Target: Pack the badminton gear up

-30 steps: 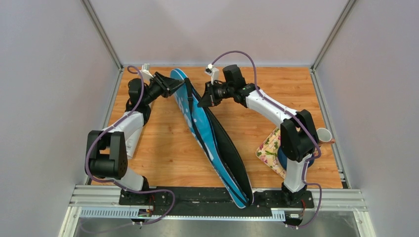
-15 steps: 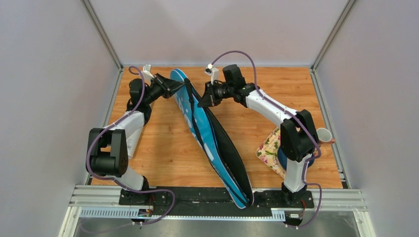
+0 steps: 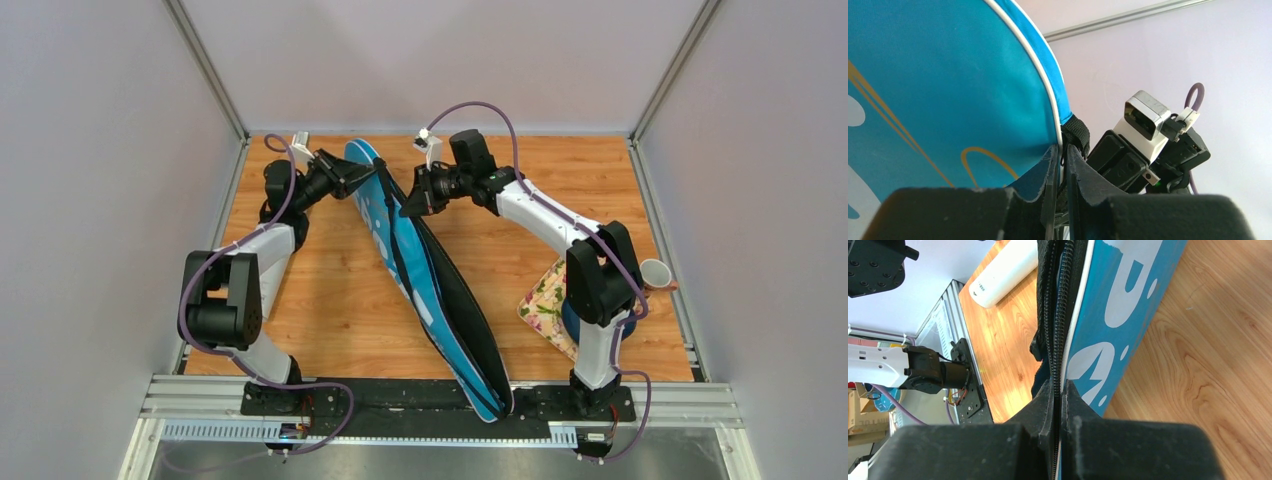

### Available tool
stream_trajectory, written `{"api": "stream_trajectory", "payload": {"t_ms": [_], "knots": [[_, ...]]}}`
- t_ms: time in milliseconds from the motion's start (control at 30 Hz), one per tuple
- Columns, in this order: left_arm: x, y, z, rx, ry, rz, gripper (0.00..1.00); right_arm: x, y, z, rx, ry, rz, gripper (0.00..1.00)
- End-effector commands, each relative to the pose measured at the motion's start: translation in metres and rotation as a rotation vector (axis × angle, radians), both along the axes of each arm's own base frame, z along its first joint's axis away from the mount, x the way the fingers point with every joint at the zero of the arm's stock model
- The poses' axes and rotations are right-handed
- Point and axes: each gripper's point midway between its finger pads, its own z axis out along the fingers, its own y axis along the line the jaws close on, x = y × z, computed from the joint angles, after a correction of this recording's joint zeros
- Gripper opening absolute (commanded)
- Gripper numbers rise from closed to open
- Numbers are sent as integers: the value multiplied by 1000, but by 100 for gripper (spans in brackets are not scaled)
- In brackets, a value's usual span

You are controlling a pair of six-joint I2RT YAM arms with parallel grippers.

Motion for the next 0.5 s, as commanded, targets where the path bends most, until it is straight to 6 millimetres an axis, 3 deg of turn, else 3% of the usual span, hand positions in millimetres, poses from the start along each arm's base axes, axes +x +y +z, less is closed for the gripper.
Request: {"api": "stream_trajectory", "payload": {"t_ms": [0, 133, 267, 400, 467], "knots": [[3, -7, 21, -12, -67, -32, 17, -1, 14, 31, 65, -78, 47, 0], [4, -7, 20, 4, -61, -26, 13, -1, 13, 32, 64, -81, 47, 0], [3, -9, 23, 3, -62, -35, 0, -1, 15, 31, 61, -83, 43, 0], [-4, -15, 24, 11, -52, -70, 0, 6, 12, 29, 42, -93, 3, 0], [-10, -17, 15, 50, -33, -82, 0, 11, 12, 29, 33, -97, -25, 0]]}}
